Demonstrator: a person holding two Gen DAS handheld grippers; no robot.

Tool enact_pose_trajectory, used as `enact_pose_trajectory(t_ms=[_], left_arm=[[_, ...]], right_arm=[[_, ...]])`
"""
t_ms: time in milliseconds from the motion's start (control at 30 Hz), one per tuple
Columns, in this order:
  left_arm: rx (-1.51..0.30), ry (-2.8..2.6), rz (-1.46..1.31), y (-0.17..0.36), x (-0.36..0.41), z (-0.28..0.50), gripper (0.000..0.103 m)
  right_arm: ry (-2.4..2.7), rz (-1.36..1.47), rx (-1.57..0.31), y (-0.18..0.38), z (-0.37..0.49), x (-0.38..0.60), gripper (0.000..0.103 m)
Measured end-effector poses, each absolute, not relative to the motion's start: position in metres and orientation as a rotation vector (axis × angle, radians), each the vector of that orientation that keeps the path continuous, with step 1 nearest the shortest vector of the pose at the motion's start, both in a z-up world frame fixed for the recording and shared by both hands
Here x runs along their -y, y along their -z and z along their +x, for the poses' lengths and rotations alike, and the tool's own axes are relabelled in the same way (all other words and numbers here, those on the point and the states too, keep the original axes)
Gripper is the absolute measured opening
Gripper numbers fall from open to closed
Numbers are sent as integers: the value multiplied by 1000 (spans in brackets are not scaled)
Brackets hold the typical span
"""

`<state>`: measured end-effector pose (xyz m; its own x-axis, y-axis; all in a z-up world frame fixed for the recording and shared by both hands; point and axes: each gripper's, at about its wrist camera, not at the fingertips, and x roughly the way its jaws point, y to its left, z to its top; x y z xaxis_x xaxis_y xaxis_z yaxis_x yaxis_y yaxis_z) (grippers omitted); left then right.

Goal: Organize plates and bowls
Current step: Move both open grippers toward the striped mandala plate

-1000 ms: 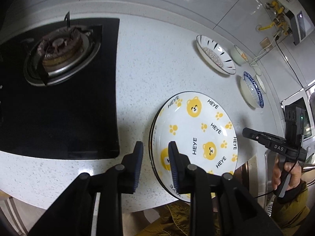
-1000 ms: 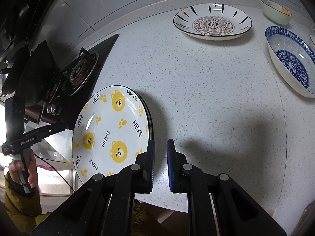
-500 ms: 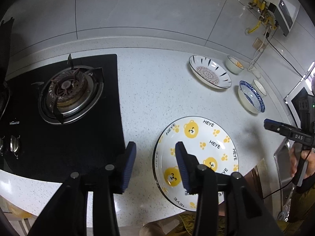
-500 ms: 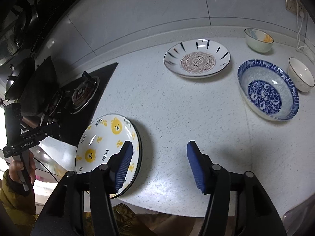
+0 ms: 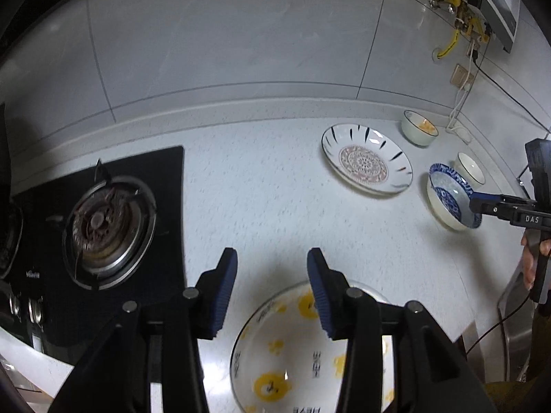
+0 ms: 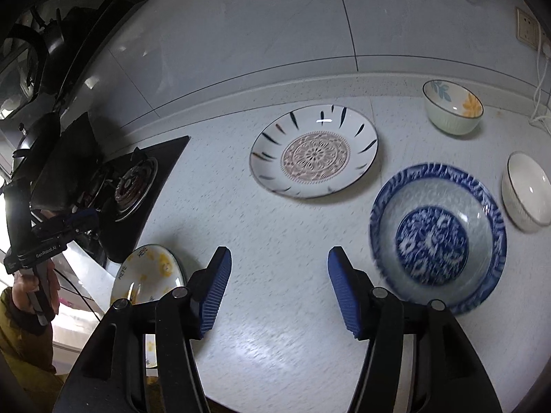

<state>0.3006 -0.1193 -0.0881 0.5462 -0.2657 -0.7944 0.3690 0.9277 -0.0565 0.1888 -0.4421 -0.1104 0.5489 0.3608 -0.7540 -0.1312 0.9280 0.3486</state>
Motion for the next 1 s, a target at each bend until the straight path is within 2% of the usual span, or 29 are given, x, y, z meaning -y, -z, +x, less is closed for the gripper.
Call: enact_pose_trajectory(t_ms=[467, 833, 1000], left_arm=[[-1041, 341, 14, 115, 201, 410, 41], [-1215, 401, -162, 165, 242, 483, 41], [-1256, 441, -159, 174, 262, 500, 48]], right_arm=[[-379, 214, -997, 118, 307, 476, 60], [-354, 219, -1137, 159, 372, 488, 65], [-330, 251, -1195, 179, 383, 492, 65]])
